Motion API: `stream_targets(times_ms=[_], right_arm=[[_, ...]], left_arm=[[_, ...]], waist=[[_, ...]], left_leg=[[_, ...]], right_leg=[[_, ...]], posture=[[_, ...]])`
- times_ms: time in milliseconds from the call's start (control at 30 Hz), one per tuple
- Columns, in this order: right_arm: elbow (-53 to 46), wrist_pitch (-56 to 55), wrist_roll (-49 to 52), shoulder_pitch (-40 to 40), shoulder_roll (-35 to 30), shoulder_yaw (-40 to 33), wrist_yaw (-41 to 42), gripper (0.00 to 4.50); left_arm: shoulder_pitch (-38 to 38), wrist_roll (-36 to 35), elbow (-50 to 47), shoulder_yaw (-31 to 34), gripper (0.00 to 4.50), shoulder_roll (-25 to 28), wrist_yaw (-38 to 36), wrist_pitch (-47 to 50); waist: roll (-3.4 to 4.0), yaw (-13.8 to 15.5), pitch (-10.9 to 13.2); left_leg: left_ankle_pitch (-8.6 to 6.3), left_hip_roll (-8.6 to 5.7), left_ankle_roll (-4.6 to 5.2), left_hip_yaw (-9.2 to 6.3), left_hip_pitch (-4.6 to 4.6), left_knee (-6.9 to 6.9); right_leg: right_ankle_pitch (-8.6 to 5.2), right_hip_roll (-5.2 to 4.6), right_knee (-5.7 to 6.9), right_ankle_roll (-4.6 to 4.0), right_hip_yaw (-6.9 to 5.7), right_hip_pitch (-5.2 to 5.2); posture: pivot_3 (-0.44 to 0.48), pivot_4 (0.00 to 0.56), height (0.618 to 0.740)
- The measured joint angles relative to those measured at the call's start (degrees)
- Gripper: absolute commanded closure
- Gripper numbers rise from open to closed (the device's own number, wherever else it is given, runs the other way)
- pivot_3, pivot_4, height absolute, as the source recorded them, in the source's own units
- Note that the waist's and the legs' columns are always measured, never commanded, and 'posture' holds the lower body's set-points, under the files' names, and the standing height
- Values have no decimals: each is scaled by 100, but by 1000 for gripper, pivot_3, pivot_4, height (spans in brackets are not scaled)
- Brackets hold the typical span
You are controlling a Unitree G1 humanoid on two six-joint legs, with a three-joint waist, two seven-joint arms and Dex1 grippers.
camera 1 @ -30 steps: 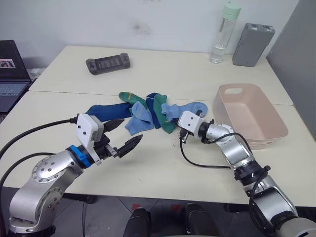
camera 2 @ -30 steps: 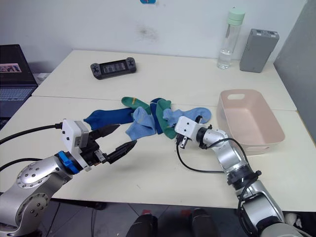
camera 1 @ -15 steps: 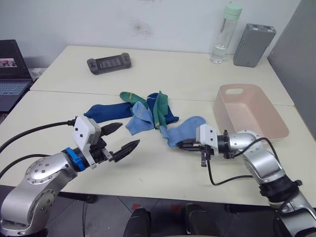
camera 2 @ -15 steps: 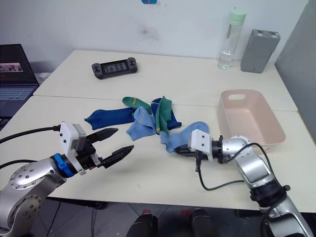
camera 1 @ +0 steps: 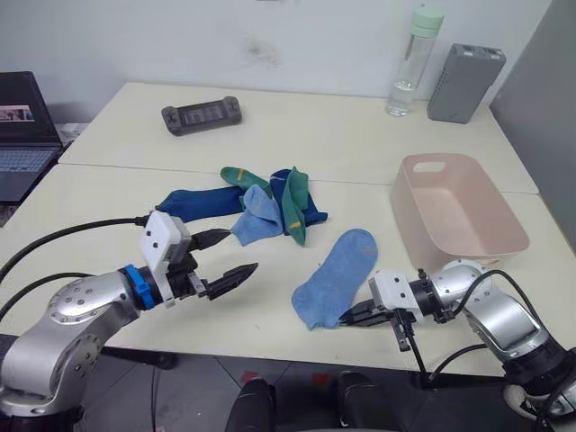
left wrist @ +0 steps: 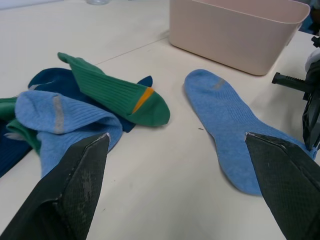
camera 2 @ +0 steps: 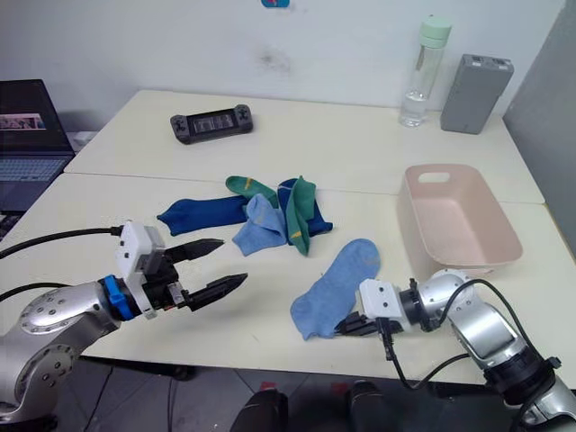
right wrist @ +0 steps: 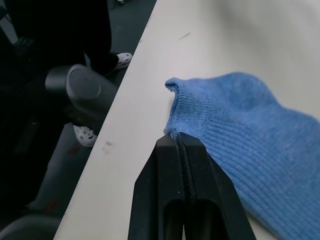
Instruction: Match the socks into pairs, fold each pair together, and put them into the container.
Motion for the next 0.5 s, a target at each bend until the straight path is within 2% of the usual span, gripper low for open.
stream_targets(times_ms=[133,300,333,367,500], right_arm=[[-149,145,161,230,-504,-97,312,4484],[-114,51,142,177,-404,-110,304,4484],[-96,45,144,151,-360,-111,287,4072],[-86,58,154,117,-317,-114,279,3887],[-234,428,361,35,-378,-203,273,2562]], left_arm=[[-372,157,205,-369,0,-15,-130,-19],[-904,558,537,-1097,0,-207,-282,-227],[-1033,696,659,-1311,0,-332,-302,-276],[-1124,803,759,-1491,0,-429,-309,-341],[-1781,1412,1614,-2167,0,-916,-335,-743]], waist=[[0,63,0],[0,57,0],[0,64,0],[-1,67,0],[0,88,0]], left_leg=[[0,1,0,-2,0,0],[0,2,0,1,3,2],[0,0,0,2,3,3],[0,0,0,1,0,5],[1,-2,0,-6,-5,8]], right_leg=[[0,1,0,0,-3,0],[0,5,1,1,0,1],[0,5,1,1,0,2],[0,5,1,1,-1,1],[1,4,1,0,-8,2]], posture=[[0,150,740],[0,150,740],[0,150,740],[0,150,740],[0,150,740]])
